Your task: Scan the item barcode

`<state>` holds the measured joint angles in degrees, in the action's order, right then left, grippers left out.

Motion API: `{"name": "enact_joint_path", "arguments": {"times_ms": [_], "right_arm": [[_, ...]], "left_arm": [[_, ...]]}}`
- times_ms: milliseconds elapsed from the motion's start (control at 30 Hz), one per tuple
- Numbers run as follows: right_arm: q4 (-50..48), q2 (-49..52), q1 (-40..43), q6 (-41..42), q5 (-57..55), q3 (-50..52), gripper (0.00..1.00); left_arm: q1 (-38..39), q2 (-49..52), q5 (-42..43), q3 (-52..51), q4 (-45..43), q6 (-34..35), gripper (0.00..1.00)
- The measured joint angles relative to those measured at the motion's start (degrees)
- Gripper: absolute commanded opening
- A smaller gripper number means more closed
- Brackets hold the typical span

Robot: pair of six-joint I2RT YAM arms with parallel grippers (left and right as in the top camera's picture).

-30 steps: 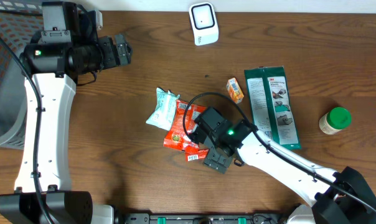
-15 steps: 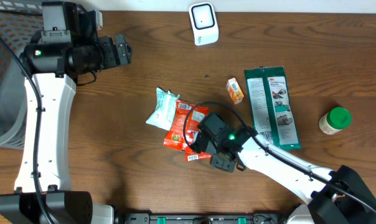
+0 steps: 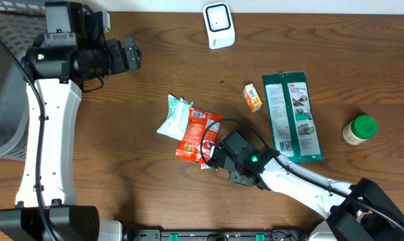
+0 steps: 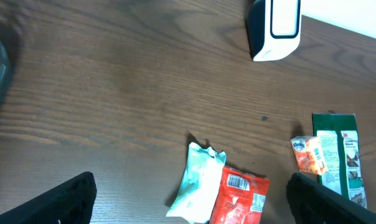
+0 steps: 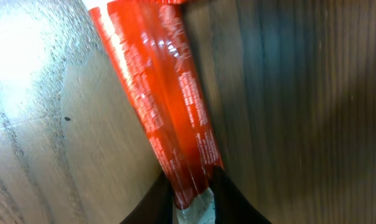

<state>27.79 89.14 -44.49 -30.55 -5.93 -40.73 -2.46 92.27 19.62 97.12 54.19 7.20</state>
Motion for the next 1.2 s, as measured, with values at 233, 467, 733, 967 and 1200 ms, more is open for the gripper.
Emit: {"name": "enact_joint_path", "arguments": {"times_ms": [233, 467, 733, 967, 1200], "right_arm": [[2.36, -0.42, 0.02, 0.20, 1.05, -0.02, 0.14], [3.02, -0.72, 0.11, 1.27, 1.95, -0.02, 0.01], [7.28, -1.46, 0.11, 5.57, 7.45, -0.39, 0.01], [12.33, -4.55, 0.11, 13.33, 16.15, -1.07, 0.01], [11.93, -9.07, 0.35, 20.15, 22.01, -4.98, 0.01]], "left_arm": [[0.00, 0.00, 0.00, 0.00, 0.00, 0.00, 0.97], [0.00, 0.00, 0.00, 0.00, 0.00, 0.00, 0.97], [0.00, 0.00, 0.00, 0.00, -0.02, 0.00, 0.97], [0.00, 0.00, 0.00, 0.00, 0.00, 0.00, 0.97], [0.00, 0.00, 0.00, 0.00, -0.02, 0.00, 0.97]]}}
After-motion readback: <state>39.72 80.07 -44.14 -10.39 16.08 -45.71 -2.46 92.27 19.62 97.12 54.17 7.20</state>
